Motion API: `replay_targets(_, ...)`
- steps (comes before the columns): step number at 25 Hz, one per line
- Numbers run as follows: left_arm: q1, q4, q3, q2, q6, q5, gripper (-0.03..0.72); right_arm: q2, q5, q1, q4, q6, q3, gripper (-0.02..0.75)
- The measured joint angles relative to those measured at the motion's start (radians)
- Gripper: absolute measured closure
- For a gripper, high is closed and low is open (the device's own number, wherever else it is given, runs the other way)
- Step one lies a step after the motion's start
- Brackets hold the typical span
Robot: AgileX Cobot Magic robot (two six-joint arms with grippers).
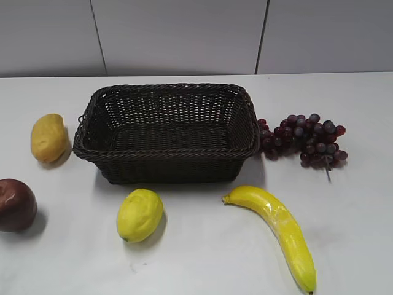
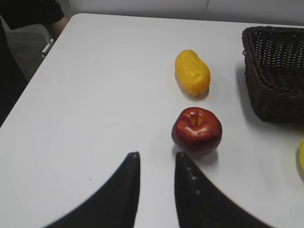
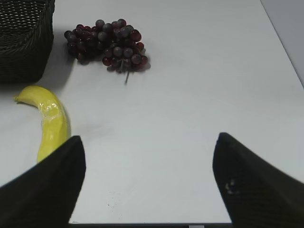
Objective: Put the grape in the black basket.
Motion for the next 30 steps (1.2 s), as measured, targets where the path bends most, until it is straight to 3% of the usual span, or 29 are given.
replay_targets(24, 0.0, 0.0, 0.0, 0.0, 0.0, 0.0, 0.455, 0.0, -0.003, 0.0, 0.0, 0.001, 0.0, 0.141)
replay_targets(30, 0.0, 0.0, 0.0, 0.0, 0.0, 0.0, 0.455, 0.087, -0.18, 0.0, 0.0, 0.001, -0.022, 0.142)
